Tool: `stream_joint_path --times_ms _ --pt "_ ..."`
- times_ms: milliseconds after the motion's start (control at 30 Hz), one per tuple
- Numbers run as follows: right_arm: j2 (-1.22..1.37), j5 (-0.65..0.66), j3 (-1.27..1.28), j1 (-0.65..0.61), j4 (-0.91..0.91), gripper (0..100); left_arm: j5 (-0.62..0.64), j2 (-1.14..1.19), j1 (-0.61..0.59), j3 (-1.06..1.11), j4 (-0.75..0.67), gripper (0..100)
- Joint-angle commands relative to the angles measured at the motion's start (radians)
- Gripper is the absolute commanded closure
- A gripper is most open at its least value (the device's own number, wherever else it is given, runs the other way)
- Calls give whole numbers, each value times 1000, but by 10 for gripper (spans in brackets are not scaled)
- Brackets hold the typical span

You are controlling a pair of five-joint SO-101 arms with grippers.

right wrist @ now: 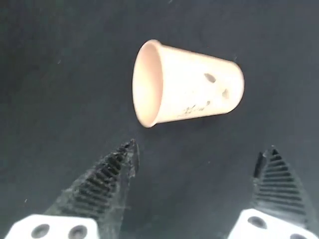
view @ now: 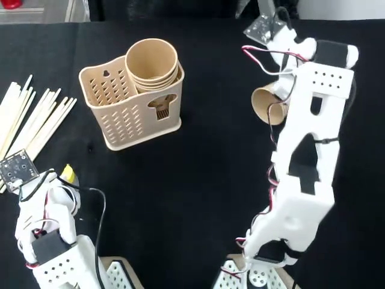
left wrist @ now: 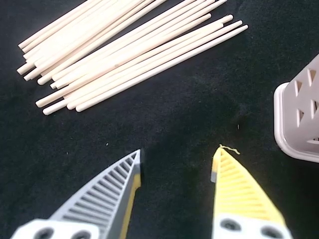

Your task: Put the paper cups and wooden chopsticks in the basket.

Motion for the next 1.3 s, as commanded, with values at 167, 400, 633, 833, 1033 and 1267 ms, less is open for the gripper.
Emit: stream_joint_path --times_ms 167,400,633,833,1033,1267 --pt "-470 98 684 17 -336 624 -6 -8 8 -5 -20 770" --pt "-811 115 1328 -61 -928 624 -6 -8 12 -5 -20 770" --pt "-568 61 1307 -38 -1188 624 -6 -8 10 -5 -20 770" --pt "-228 60 1093 43 -1338 625 -6 -8 8 -5 -21 770" --pt "-183 60 1026 75 -1378 793 -6 -8 12 -5 -21 770" --pt "-349 -94 1063 61 -1410 991 -6 -8 12 -5 -21 770"
